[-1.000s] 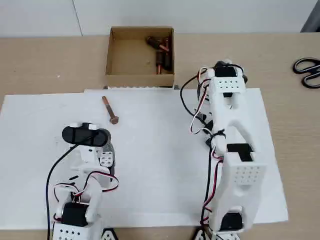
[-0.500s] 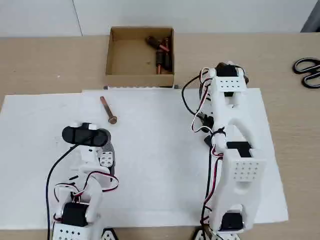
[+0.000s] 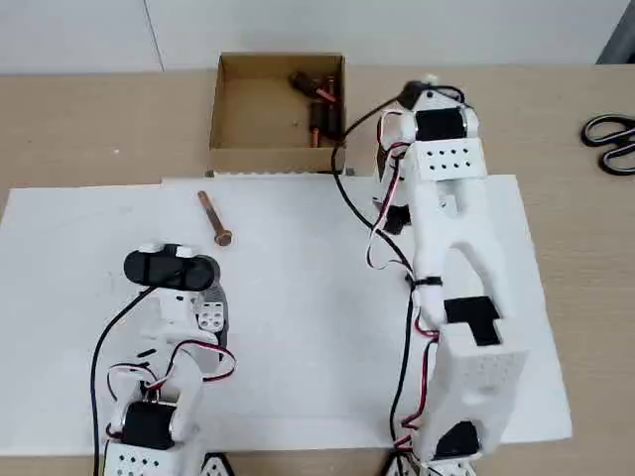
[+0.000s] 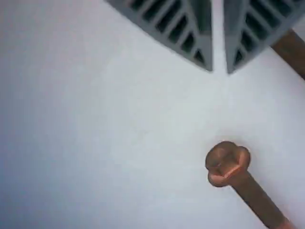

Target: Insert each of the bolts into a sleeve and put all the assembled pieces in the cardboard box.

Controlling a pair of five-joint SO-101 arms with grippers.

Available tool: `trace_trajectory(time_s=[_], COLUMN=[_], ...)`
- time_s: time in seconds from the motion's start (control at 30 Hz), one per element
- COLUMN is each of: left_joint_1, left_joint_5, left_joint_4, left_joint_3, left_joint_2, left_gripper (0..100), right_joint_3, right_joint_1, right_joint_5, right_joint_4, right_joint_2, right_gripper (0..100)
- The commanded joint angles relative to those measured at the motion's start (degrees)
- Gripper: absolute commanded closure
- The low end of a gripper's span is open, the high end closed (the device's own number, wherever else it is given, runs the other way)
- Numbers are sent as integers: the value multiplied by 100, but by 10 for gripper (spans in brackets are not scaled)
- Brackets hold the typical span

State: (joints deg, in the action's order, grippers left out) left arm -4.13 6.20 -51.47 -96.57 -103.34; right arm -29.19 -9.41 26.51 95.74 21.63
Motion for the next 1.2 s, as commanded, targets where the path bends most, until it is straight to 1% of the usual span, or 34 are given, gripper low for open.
trace_trajectory(time_s=[0.0,0.1,0.2,0.4,0.5,0.57,0.7,0.9,1.07,1.17], left_joint_1=[18,26,35,35,44,44,334,334,325,360], left_joint_5=[-9,-18,-141,-220,-220,-193,18,158,668,1116], left_joint_4=[-475,-1152,-1538,-1978,-2040,-2031,-2004,-2435,-2971,-3218], left_joint_3=[400,1138,1868,2501,2668,2941,4110,6246,7512,7996], left_joint_2=[-26,-18,-9,-9,26,281,1459,3657,5169,5846], left_gripper=[994,994,994,994,994,994,994,994,994,994], right_joint_3=[-229,114,703,1855,2374,2664,3130,3780,4334,4686], right_joint_1=[57,180,330,725,963,1147,1481,1560,1578,1578], right_joint_5=[-237,-352,-404,-396,-396,-396,-396,-396,-396,-396], right_joint_4=[84,75,75,57,48,48,48,22,-13,-4], right_joint_2=[-778,-1165,-1560,-2246,-2501,-2642,-2958,-3292,-3451,-3618], right_gripper=[997,997,997,997,997,997,997,997,997,997])
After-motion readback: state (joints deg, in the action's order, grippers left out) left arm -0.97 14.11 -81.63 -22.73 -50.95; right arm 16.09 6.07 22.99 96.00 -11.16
